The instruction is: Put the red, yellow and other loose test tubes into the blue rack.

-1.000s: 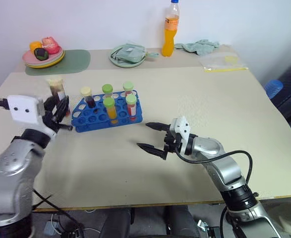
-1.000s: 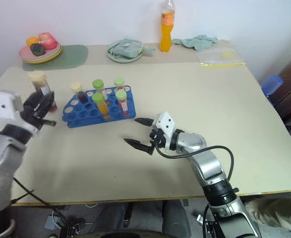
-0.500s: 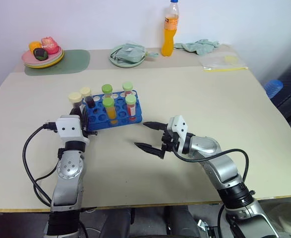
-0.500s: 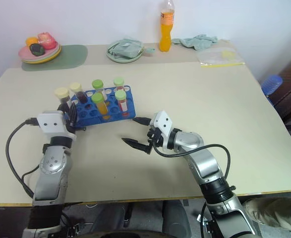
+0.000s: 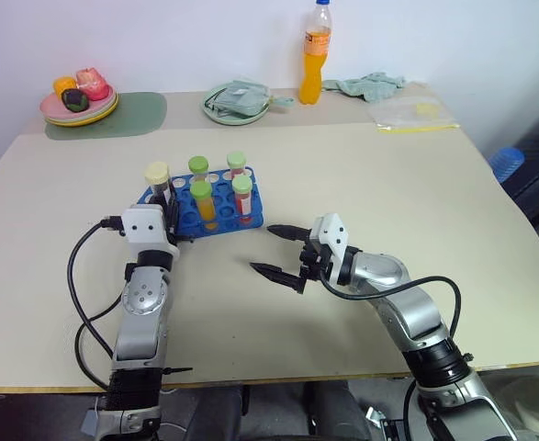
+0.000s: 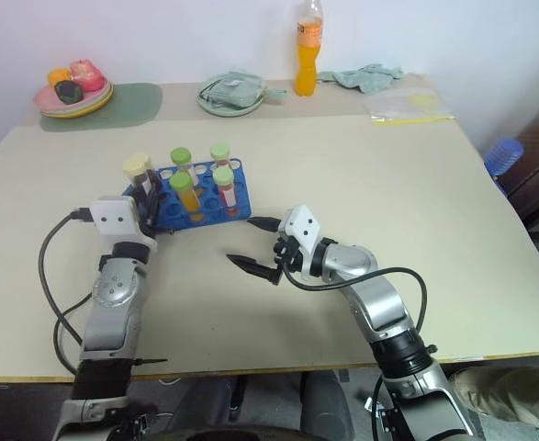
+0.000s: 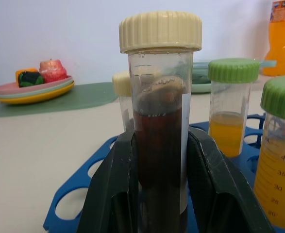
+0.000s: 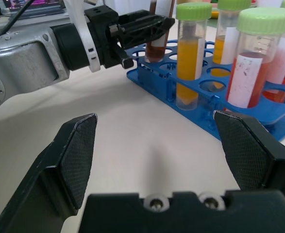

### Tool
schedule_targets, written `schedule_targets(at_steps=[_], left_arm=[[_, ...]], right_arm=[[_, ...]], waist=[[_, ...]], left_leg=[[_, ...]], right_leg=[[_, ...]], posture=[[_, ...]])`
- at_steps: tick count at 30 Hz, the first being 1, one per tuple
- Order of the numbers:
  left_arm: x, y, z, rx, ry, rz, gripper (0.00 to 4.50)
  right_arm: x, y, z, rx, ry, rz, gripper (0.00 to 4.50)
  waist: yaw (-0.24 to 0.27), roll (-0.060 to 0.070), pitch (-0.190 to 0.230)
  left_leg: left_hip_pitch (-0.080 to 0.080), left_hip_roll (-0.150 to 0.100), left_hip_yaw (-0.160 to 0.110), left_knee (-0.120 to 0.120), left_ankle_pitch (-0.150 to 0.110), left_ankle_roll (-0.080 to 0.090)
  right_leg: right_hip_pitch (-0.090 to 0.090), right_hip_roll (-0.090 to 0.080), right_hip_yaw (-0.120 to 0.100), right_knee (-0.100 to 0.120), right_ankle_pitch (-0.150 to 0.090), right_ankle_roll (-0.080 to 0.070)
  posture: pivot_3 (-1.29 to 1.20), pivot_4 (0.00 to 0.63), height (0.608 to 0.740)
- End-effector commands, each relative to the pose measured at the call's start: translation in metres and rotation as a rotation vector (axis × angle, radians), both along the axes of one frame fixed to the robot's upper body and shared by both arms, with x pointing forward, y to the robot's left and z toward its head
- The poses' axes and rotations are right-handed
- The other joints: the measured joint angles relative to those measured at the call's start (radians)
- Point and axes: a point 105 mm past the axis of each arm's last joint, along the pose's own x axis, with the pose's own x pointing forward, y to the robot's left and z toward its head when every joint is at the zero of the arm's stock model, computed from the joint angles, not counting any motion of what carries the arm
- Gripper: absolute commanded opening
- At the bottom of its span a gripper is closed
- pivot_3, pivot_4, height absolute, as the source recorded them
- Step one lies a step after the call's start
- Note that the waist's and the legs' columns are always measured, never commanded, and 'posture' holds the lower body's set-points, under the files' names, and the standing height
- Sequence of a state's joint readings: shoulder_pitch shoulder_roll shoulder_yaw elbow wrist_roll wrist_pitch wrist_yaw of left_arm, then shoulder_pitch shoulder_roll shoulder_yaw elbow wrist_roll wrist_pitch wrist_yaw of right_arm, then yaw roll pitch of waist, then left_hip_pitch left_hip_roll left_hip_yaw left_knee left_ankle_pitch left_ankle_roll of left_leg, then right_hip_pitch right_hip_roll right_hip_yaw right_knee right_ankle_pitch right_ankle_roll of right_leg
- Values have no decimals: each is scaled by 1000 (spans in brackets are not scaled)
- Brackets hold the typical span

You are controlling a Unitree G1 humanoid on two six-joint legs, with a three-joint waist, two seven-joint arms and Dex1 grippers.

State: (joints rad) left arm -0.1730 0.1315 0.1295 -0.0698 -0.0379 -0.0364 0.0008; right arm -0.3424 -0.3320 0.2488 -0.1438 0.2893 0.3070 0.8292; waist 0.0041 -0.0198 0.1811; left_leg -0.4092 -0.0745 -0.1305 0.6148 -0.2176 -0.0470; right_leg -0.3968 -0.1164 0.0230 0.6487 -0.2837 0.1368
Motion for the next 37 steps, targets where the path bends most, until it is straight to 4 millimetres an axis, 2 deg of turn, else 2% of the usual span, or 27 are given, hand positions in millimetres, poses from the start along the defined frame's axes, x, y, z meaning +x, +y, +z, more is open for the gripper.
schedule_targets(at_steps=[1,3,10,15,18,23,25,28,32,37], left_arm=[[-3,-5,11,12,-56,-22,854],[-6,-3,7,-5,-43,-23,854],[-16,2,10,-32,-66,-35,4218],[-46,20,22,-54,-93,-51,4218],[-67,31,24,-22,-50,-85,4218],[-112,78,9,134,182,-89,4218],[-121,92,6,136,230,-62,4218],[-127,103,3,150,269,-25,4218],[-127,99,0,141,277,-10,4218],[-126,93,-3,126,278,11,4218]], right_arm=[[-4,2,12,30,-41,13,4243],[-4,2,12,31,-37,15,4243],[-3,-2,15,33,-51,4,4243],[1,-17,33,50,-69,-13,4243],[4,-37,37,22,-73,-44,4243],[26,-102,42,-66,-85,-242,4243],[32,-122,41,-94,-86,-299,4243],[39,-142,39,-127,-94,-344,4243],[45,-147,35,-129,-94,-351,4243],[47,-140,27,-130,-79,-323,4243]], waist=[[0,0,0],[0,0,0],[-2,0,0],[-15,0,0],[-17,1,0],[-17,1,0],[-14,1,0],[-9,1,0],[-15,1,0],[-16,1,0]], left_leg=[[0,0,0,0,0,0],[0,0,0,0,0,0],[0,0,0,0,0,0],[0,1,-2,-1,0,0],[0,2,-3,-1,0,0],[0,2,-2,-2,-1,1],[0,2,0,-2,-1,1],[0,2,0,-1,-1,2],[0,2,0,-1,-1,2],[0,2,0,-1,-1,2]], right_leg=[[0,0,0,0,0,0],[0,0,0,0,0,0],[0,0,0,0,0,0],[0,0,0,0,0,0],[0,1,0,0,0,0],[0,1,0,-1,-1,-1],[0,1,0,-1,-1,-1],[3,0,-1,-3,-1,-1],[3,-1,-1,-3,-1,-1],[2,-1,-1,-3,-1,-1]], posture=[[0,150,740],[0,150,740],[0,150,740],[0,150,740],[0,150,740],[0,150,740],[0,150,740],[0,150,740],[0,150,740],[0,150,740]])
